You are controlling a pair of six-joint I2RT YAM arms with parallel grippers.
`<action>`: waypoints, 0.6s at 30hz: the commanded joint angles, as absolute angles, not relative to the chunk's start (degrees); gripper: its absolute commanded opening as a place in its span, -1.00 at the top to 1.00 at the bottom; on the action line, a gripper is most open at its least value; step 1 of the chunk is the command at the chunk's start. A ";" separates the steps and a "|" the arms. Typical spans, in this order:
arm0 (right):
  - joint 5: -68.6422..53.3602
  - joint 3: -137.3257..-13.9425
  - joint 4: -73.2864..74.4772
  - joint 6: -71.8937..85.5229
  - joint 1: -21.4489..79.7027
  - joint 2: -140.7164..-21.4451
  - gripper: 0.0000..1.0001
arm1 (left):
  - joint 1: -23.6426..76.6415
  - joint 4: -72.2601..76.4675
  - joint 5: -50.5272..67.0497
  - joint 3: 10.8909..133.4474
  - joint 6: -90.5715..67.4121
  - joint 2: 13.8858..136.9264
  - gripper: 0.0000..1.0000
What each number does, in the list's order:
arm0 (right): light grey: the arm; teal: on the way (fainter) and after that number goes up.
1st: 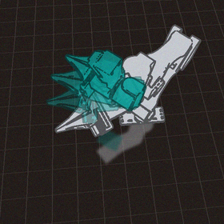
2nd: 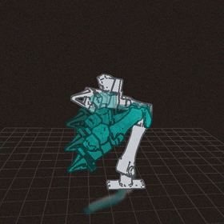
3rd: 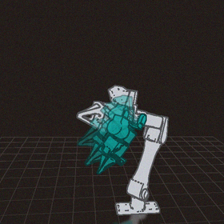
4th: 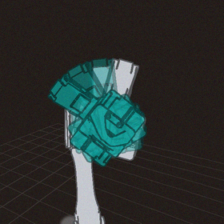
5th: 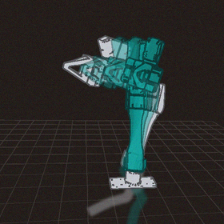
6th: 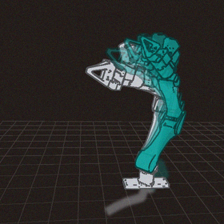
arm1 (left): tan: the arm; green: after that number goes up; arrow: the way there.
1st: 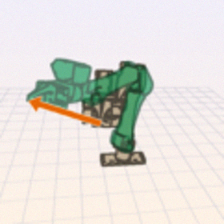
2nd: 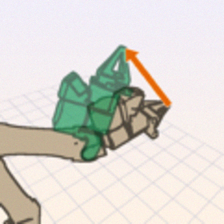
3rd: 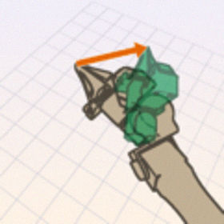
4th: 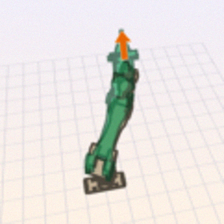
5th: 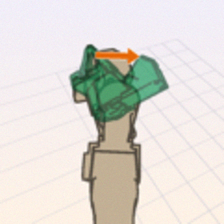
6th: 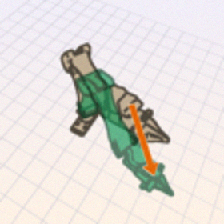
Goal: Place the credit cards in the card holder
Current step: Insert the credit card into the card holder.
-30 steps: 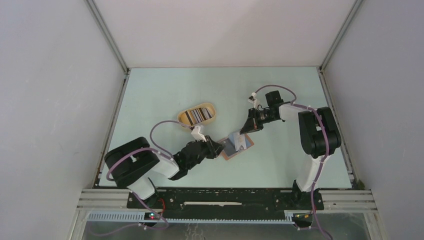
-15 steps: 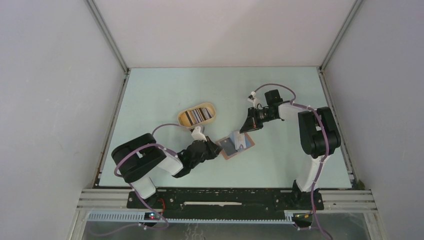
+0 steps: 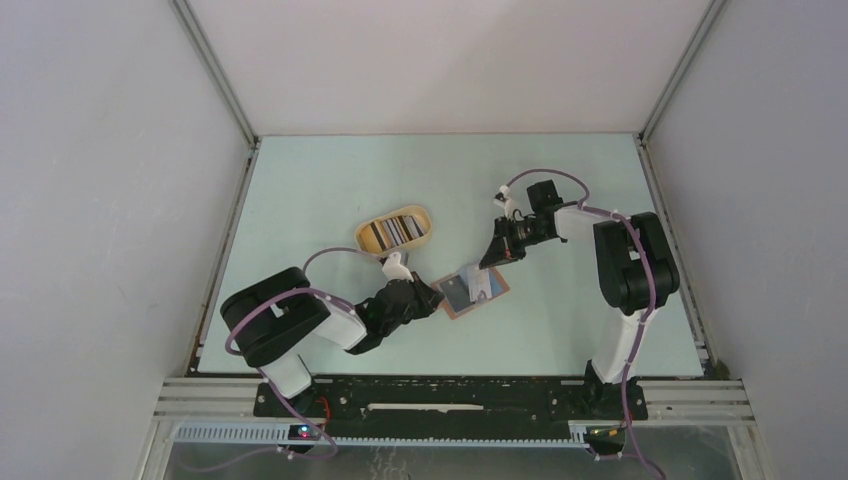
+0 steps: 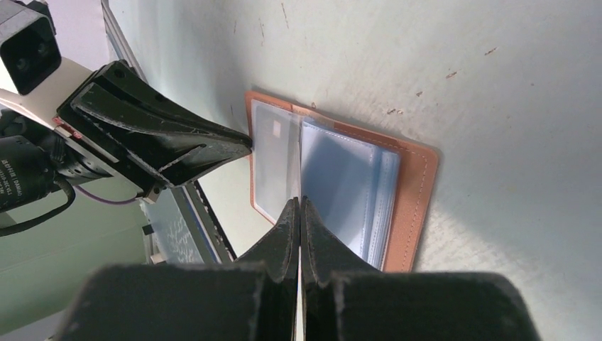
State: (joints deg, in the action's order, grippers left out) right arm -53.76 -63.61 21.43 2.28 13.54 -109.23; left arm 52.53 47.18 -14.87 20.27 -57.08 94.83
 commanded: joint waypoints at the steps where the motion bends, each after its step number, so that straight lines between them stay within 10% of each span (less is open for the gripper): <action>1: -52.42 -65.79 21.96 1.08 14.27 -110.45 1.00 | 52.50 44.56 -16.70 22.22 -56.96 94.08 0.93; 18: -51.50 -68.65 25.76 -3.78 16.17 -111.48 1.00 | 52.47 43.97 -16.40 22.76 -56.51 94.39 0.93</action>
State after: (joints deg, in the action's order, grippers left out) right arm -51.51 -66.85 24.62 -1.48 15.53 -110.96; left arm 52.53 46.83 -14.87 20.49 -57.04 94.83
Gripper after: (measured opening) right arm 0.007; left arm 0.038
